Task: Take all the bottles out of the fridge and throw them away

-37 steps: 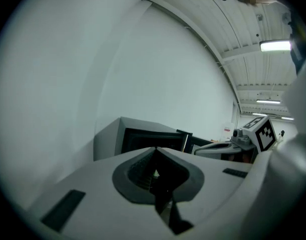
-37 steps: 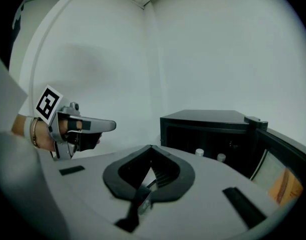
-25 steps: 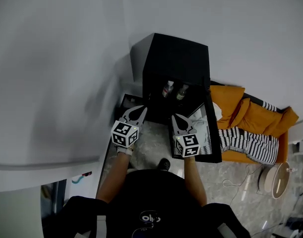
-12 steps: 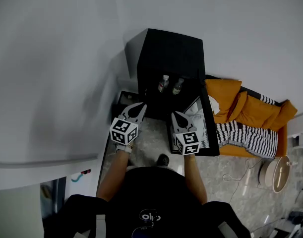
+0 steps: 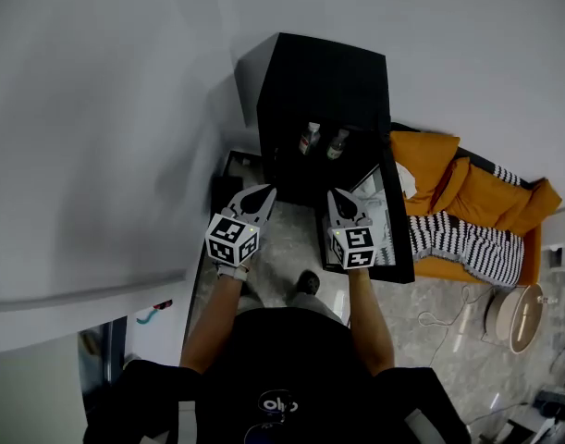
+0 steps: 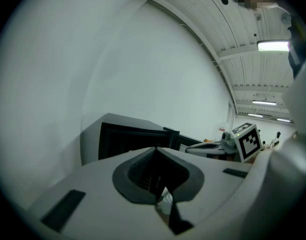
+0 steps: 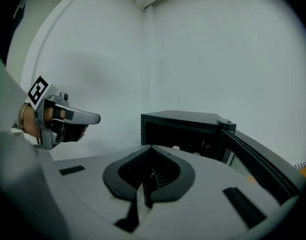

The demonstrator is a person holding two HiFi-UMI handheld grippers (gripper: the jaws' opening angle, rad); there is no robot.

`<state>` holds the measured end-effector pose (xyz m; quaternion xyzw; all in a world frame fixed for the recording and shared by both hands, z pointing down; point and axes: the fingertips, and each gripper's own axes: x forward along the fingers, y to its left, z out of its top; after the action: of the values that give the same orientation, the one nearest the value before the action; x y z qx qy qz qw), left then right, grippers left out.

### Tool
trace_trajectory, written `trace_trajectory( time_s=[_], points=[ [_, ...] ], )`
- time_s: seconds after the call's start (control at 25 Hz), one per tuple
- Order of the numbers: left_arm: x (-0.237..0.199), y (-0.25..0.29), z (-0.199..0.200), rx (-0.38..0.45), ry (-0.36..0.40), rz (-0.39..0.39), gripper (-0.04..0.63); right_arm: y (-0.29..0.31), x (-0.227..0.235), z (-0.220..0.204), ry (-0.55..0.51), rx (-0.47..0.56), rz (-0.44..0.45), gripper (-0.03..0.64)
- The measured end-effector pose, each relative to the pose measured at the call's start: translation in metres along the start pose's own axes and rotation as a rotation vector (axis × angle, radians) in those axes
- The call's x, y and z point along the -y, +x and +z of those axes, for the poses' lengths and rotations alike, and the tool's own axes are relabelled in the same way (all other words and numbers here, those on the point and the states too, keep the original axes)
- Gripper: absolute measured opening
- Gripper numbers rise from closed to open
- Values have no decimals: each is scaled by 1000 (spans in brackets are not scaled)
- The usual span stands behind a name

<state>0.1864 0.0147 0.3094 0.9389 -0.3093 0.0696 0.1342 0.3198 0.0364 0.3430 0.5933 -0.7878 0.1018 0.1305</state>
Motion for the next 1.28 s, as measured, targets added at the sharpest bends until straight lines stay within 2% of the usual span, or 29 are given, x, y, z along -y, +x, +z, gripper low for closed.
trace_trajectory(
  time_s=[0.28,0.4,0.56,0.76,0.96,1.12,1.28],
  points=[
    [-5,11,-13,-25,-5,10,2,51,20,-12,-14,-8,9,9],
    [-5,23,-23,-48,16,-9,2,80,31,-21,-21,-11,1,9],
    [-9,43,-36,-64,28,-20,2,120,47,-33,-2,-22,-5,9],
    [-19,69,-64,-87,7,-7,2,168,64,-54,27,-33,6,16],
    [-25,86,-84,-102,-13,5,2,208,78,-72,63,-42,17,118],
    [-33,96,-95,-106,-29,24,2,238,82,-90,17,-81,3,220],
    [-40,103,-102,-96,-51,50,2,262,87,-95,-18,-81,-10,269]
  ],
)
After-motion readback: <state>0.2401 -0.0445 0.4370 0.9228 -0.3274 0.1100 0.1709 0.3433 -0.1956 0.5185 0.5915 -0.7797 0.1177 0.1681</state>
